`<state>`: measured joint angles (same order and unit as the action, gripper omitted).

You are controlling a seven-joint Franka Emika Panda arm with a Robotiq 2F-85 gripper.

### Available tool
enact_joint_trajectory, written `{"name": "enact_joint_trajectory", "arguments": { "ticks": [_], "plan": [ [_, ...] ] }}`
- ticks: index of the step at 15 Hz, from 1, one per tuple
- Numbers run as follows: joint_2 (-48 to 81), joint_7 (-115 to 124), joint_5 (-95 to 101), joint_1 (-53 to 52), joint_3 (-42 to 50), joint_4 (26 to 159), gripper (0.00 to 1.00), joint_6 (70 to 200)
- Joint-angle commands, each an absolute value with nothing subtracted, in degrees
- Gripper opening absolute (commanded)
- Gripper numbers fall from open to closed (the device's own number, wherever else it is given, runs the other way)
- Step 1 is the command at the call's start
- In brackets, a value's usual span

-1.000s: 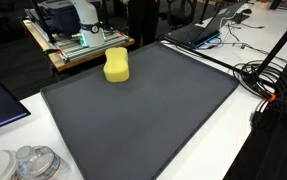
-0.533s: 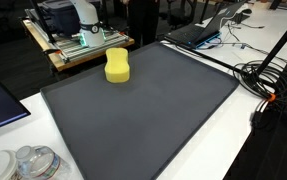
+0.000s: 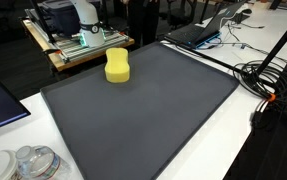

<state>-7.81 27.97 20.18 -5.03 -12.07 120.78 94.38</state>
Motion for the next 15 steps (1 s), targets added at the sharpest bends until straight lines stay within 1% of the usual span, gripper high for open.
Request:
{"name": "enact_joint_trajectory", "arguments": {
  "ticks": [1, 8, 15],
  "plan": [
    [-4.4, 31.1, 17.7, -6.1, -11.7, 120.9, 1.00, 94.3],
    [2.0, 40.3, 20.2, -8.7, -11.8, 122.3, 1.00, 95.4],
    [6.6, 48.9, 22.9, -13.5, -12.3, 123.8, 1.00, 94.8]
  ]
}}
